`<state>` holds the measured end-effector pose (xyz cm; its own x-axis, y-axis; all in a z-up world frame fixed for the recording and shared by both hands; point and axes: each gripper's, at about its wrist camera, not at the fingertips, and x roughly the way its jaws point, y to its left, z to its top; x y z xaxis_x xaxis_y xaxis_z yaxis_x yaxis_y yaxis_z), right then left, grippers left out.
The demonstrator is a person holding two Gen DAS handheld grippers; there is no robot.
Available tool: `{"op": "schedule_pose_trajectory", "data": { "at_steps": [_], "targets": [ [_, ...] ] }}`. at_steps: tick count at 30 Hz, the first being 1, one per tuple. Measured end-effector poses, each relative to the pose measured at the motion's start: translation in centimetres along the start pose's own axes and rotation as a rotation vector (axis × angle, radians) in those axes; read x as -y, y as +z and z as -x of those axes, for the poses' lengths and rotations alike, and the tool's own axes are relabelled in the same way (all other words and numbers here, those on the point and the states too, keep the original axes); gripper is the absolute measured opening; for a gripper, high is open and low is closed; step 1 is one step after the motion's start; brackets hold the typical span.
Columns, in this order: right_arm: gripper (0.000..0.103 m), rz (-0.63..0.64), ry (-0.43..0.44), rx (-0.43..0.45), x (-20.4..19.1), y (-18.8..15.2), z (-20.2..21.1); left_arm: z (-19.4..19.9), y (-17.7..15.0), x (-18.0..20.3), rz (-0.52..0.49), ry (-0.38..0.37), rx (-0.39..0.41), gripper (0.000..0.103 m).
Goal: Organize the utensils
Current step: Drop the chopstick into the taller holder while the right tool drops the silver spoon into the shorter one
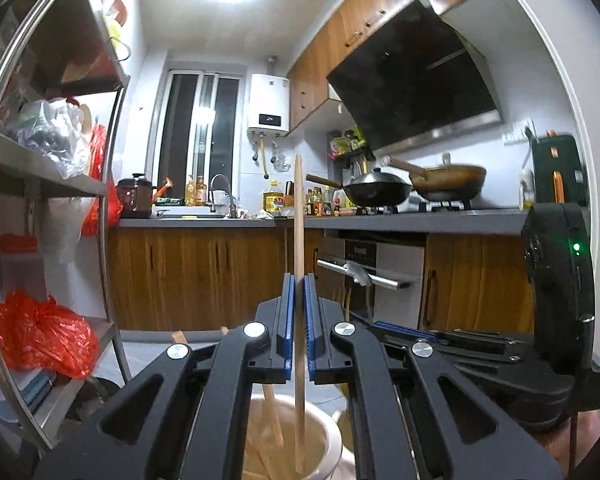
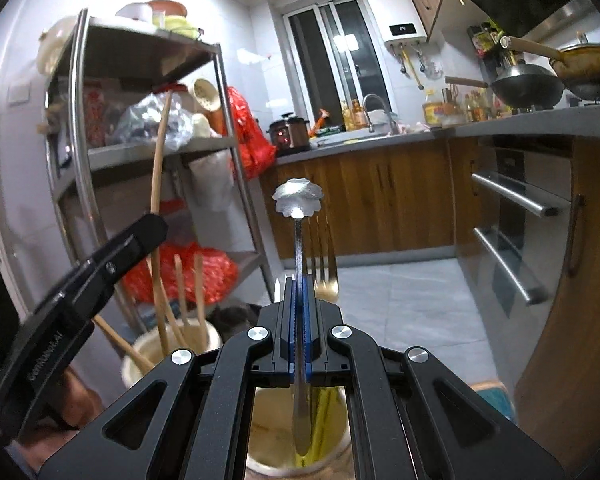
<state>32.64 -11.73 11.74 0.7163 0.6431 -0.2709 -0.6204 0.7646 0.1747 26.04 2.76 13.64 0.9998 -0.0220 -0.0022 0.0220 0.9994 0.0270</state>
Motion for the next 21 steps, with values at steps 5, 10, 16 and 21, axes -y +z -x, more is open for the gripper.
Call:
{"op": "schedule_pose_trajectory", "data": {
  "at_steps": [5,10,16,21],
  "targets": [
    [0.004,0.038,-0.023,-0.038,-0.4,-2.0,-0.2,0.0,-1.2,0.0,0.001,0.015,-0.019,0.005],
    [0.004,0.039,-0.034,-0.068,-0.3,-3.2,-0.2,-0.2,-2.0,-0.1,-0.001,0.027,-0.047,0.005],
    [0.004,0.039,-0.038,-0.094,-0.5,-3.7,-0.3,0.0,-2.7,-0.4,0.007,0.055,-0.065,0.006],
    [0.005,0.042,-0.045,-0.108,-0.7,-3.7,-0.1,0.4,-2.8,-0.6,0.011,0.071,-0.066,0.024]
  ]
}}
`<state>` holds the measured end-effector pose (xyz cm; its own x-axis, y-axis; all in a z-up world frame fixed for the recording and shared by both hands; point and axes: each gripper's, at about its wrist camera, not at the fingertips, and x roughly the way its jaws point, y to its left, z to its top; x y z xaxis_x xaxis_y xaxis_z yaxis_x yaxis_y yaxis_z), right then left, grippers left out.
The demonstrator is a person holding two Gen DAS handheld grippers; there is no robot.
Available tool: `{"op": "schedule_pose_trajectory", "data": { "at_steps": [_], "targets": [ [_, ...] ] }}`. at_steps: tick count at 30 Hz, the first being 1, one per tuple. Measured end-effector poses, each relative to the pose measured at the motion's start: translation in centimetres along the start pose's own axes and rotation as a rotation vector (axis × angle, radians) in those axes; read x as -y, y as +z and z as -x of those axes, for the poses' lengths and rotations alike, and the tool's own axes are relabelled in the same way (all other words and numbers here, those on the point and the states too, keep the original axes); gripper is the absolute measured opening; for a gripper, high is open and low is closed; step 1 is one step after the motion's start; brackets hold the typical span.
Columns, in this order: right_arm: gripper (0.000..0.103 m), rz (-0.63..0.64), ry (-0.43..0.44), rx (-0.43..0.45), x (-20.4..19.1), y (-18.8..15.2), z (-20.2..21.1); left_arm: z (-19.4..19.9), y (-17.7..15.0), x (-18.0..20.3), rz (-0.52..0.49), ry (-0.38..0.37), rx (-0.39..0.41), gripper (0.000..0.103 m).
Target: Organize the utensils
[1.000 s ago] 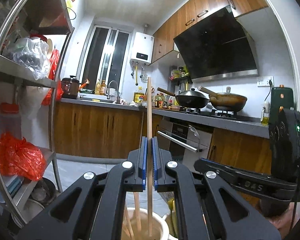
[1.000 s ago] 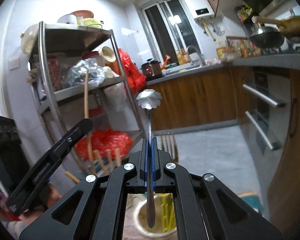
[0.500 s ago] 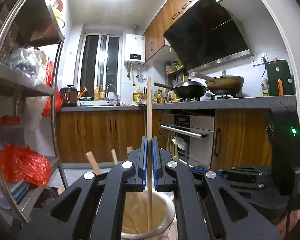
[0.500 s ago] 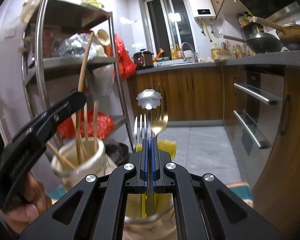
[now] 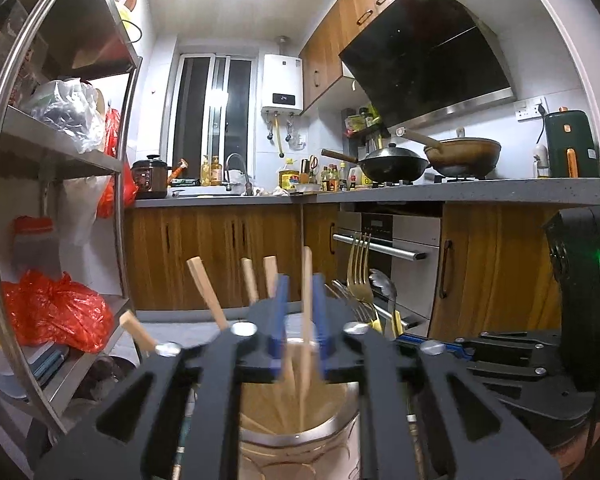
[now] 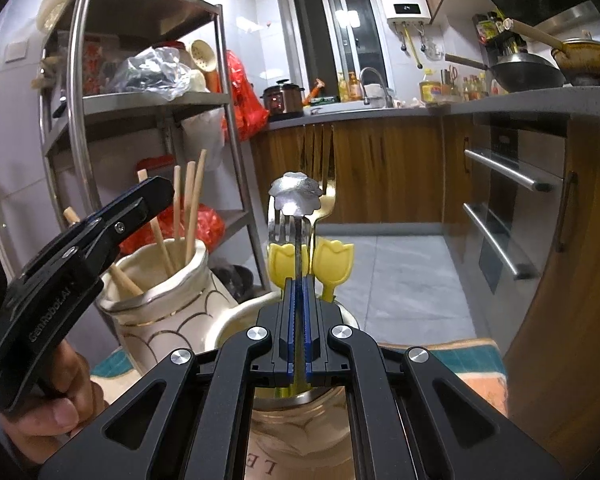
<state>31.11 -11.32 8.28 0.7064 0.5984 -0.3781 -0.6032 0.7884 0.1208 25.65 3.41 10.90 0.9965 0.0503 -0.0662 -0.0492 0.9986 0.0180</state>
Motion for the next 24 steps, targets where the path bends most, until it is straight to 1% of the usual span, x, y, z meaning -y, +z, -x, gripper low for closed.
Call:
{"op": "schedule_pose_trajectory", "data": {
  "at_steps": [1,3,4,5,7,11,13,14,16,17,19,20,22,24],
  "targets": [
    [0.005,0.0,0.0,-0.004,0.0,0.0,0.0,0.2,0.0,0.1,0.0,0.003,0.006,0.031],
    [0.008,-0.004,0.002,-0.009,0.1,0.0,0.1,0.5,0.2,0.0,0.002,0.003,0.01,0.034],
    [0.013,-0.005,0.002,-0.01,0.1,0.0,0.2,0.7,0.3,0.0,0.002,0.002,0.01,0.039],
    [0.015,-0.006,0.003,-0.007,0.1,0.0,0.4,0.9,0.4,0.0,0.003,0.0,0.009,0.042],
    [0.025,-0.011,0.009,-0.001,0.2,-0.1,1.0,1.3,0.5,0.0,0.006,-0.005,0.008,0.051],
    [0.028,-0.027,0.016,0.008,0.5,-0.2,2.3,2.8,0.6,-0.3,0.032,0.003,-0.003,0.06],
    [0.037,-0.036,0.016,0.014,0.7,-0.2,3.0,3.7,0.6,-0.8,0.054,0.014,-0.016,0.068],
    [0.04,-0.042,0.015,0.017,0.9,-0.3,3.4,4.2,0.5,-1.1,0.07,0.018,-0.023,0.069],
    [0.046,-0.057,0.012,0.027,1.2,-0.5,4.5,5.1,0.3,-1.7,0.102,0.02,-0.045,0.076],
    [0.047,-0.065,0.007,0.03,1.3,-0.7,5.0,5.5,0.2,-1.9,0.114,0.023,-0.059,0.077],
    [0.054,-0.081,0.0,0.035,1.5,-1.0,6.1,6.4,-0.2,-2.3,0.128,0.022,-0.08,0.079],
    [0.056,-0.088,-0.002,0.039,1.5,-1.3,6.8,7.0,-0.4,-2.5,0.134,0.026,-0.089,0.08],
    [0.063,-0.095,-0.005,0.041,1.3,-1.8,7.9,7.9,-0.8,-2.9,0.155,0.031,-0.105,0.087],
    [0.069,-0.093,-0.003,0.039,1.1,-2.3,8.7,8.9,-1.3,-3.1,0.17,0.032,-0.114,0.089]
  ]
}}
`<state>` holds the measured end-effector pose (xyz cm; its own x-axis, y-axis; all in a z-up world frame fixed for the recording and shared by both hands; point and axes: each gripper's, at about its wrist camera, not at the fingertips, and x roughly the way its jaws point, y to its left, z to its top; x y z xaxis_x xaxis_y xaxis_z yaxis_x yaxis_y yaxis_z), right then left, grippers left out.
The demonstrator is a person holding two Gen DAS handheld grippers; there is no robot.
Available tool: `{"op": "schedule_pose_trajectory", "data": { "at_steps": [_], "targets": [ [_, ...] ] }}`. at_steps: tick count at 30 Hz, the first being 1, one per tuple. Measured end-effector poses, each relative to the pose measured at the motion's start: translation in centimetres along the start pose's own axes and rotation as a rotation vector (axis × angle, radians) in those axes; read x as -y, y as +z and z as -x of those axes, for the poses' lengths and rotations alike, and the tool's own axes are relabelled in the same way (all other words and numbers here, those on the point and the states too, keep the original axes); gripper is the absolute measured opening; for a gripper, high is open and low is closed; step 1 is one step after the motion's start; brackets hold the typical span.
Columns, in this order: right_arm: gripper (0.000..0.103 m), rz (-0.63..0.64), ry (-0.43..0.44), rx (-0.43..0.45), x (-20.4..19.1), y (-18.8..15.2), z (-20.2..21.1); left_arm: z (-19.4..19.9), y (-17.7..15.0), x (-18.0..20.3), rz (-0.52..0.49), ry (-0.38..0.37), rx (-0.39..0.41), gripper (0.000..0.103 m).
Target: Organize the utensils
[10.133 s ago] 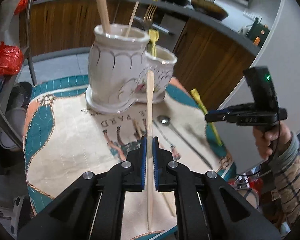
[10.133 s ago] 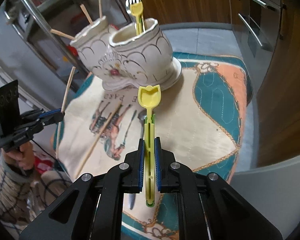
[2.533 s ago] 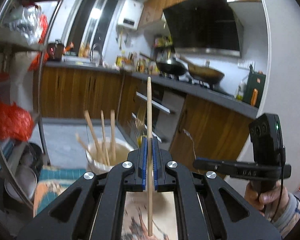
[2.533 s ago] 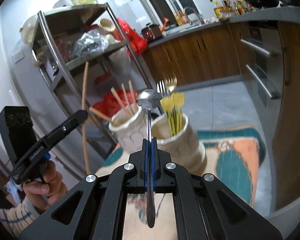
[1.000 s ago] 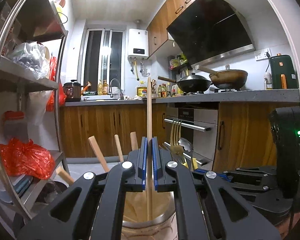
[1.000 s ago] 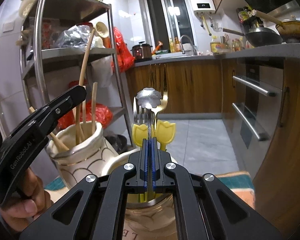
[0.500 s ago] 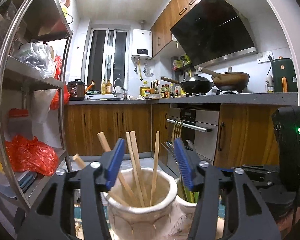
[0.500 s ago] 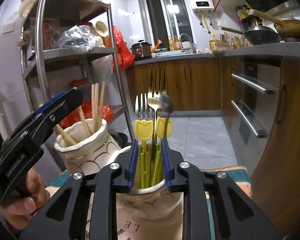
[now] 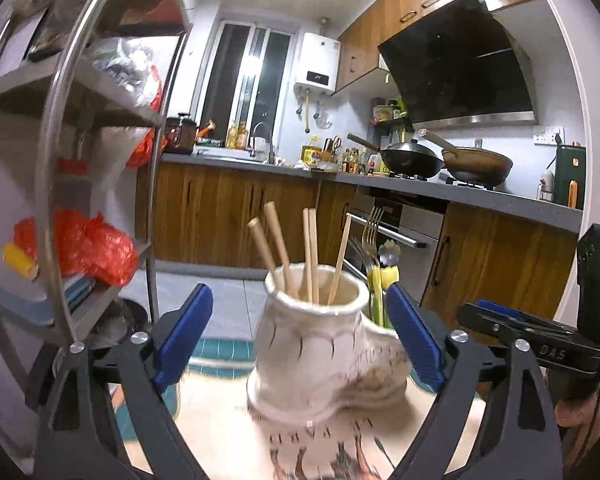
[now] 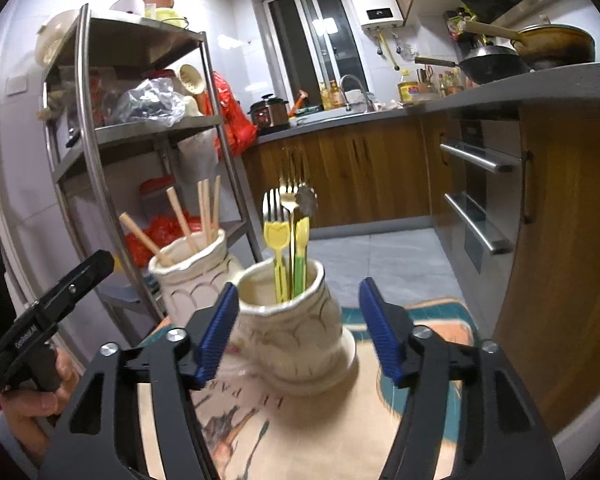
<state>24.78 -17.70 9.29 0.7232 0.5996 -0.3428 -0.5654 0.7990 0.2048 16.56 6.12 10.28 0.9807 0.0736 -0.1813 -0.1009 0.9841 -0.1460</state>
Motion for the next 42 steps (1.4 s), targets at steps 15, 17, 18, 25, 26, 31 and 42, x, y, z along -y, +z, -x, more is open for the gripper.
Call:
{"op": "schedule_pose_trajectory", "data": {
  "at_steps": [15,17,18,25,26,31,42],
  "targets": [
    [0.085,0.018,0.029,0.032,-1.1,-4.1,2.7,1.9,-2.7,0.8,-0.07,-0.001,-0.049,0.097],
    [0.086,0.024,0.031,0.033,-1.3,-3.9,2.7,1.9,-2.8,1.3,-0.087,-0.001,-0.049,0.097],
    [0.086,0.032,0.027,0.034,-1.5,-4.0,2.7,2.0,-2.9,1.5,-0.102,0.003,-0.049,0.097],
    [0.088,0.083,0.017,0.054,-2.6,-3.8,3.1,2.6,-2.8,1.8,-0.131,0.035,-0.046,0.097],
    [0.088,0.086,0.015,0.057,-2.7,-3.8,3.1,2.7,-2.7,1.7,-0.128,0.04,-0.045,0.097],
    [0.088,0.104,0.014,0.057,-2.9,-4.0,3.3,2.8,-2.6,1.2,-0.125,0.064,-0.045,0.097],
    [0.089,0.111,0.014,0.075,-3.3,-4.0,3.6,2.9,-2.5,0.7,-0.116,0.079,-0.045,0.097]
  ]
}}
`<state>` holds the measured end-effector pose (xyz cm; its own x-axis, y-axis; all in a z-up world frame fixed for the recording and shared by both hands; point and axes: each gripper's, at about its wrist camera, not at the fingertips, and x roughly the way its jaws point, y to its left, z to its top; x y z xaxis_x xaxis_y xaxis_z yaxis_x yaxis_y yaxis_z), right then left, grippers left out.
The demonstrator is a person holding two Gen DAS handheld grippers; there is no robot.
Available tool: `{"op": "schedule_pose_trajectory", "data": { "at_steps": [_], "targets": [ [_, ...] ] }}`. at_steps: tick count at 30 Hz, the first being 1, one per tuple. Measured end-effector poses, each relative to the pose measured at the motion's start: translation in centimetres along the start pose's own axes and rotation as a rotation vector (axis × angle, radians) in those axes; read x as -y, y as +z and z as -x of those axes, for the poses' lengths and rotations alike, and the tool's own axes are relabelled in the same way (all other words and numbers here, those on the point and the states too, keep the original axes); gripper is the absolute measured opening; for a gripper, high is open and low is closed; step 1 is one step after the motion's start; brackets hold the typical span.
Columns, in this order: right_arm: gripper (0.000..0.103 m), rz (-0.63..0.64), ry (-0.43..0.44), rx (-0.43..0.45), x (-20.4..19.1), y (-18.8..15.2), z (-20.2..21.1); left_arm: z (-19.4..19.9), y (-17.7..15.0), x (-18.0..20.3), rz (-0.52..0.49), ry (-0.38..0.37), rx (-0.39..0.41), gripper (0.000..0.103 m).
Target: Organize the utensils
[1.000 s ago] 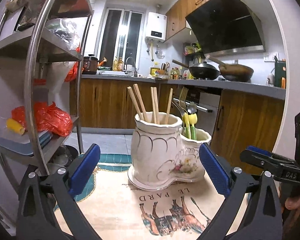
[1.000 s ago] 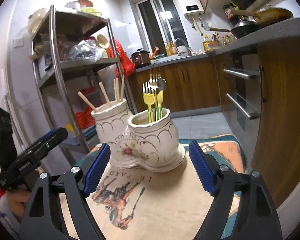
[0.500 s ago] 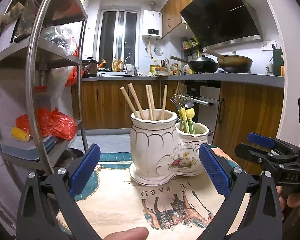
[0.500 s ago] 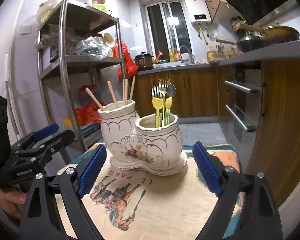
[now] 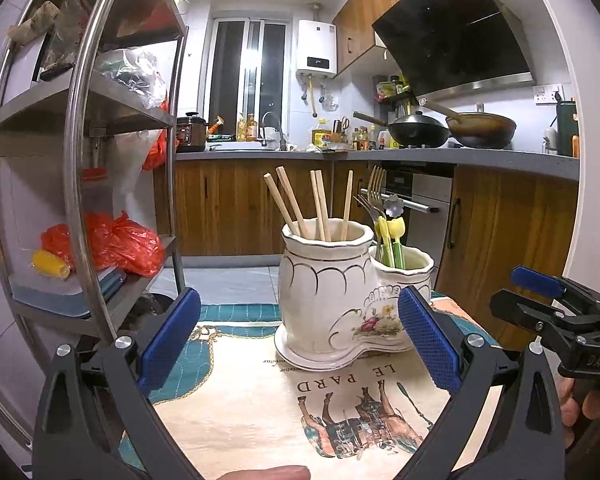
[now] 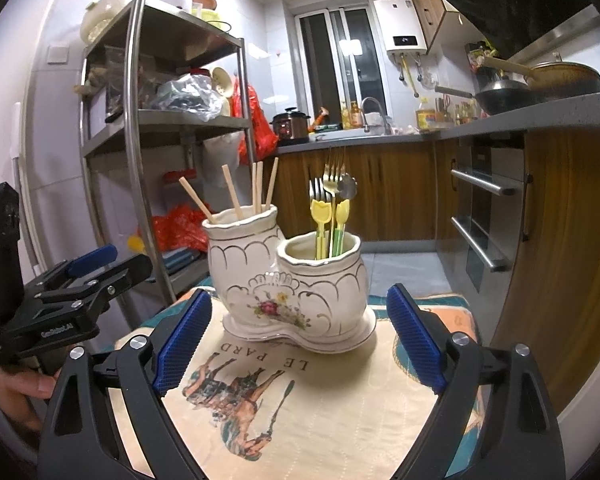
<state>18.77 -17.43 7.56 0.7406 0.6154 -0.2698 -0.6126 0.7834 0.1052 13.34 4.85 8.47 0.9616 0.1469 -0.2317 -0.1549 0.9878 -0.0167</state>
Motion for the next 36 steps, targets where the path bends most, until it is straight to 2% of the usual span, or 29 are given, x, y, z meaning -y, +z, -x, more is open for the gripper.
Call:
{"op": "schedule_pose_trajectory", "data": {
  "at_steps": [36],
  "targets": [
    [0.091,0.0,0.013,0.006,-0.1,0.48,0.51,-0.06,0.02,-0.02,-0.005,-0.001,-0.002,0.098]
  ]
}}
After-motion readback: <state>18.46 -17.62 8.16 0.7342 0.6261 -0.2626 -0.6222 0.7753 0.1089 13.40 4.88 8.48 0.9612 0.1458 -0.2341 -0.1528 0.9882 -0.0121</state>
